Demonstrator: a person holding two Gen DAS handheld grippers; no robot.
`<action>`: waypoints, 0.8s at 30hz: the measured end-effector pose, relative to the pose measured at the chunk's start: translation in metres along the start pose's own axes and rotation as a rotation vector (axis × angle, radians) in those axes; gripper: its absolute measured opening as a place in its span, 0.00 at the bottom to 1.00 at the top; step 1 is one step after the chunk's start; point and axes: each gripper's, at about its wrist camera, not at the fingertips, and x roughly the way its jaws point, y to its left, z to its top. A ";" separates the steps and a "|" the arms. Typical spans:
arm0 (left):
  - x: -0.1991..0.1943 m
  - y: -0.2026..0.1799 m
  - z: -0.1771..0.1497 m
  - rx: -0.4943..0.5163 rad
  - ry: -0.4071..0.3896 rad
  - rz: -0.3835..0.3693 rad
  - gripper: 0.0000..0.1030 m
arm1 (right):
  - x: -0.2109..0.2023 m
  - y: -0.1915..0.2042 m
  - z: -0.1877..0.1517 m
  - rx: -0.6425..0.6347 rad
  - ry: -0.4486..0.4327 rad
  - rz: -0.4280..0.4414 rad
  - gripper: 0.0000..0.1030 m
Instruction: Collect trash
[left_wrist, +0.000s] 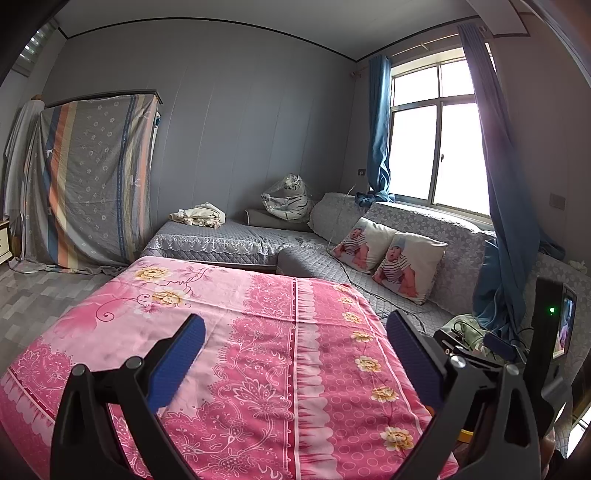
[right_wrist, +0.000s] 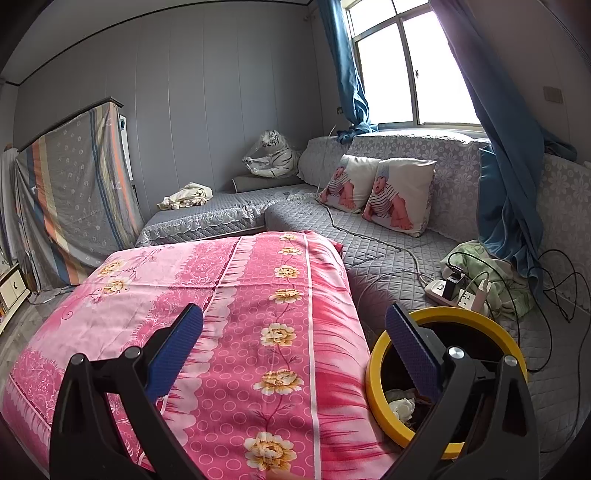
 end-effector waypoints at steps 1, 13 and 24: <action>0.000 0.000 0.000 0.000 0.001 -0.002 0.92 | 0.000 0.000 0.000 0.000 0.000 -0.001 0.92; -0.001 0.001 -0.001 0.000 0.007 -0.003 0.92 | 0.001 0.000 -0.002 0.000 0.004 0.001 0.92; -0.003 -0.005 -0.002 0.017 0.000 -0.007 0.92 | 0.001 0.000 -0.002 0.001 0.007 0.001 0.92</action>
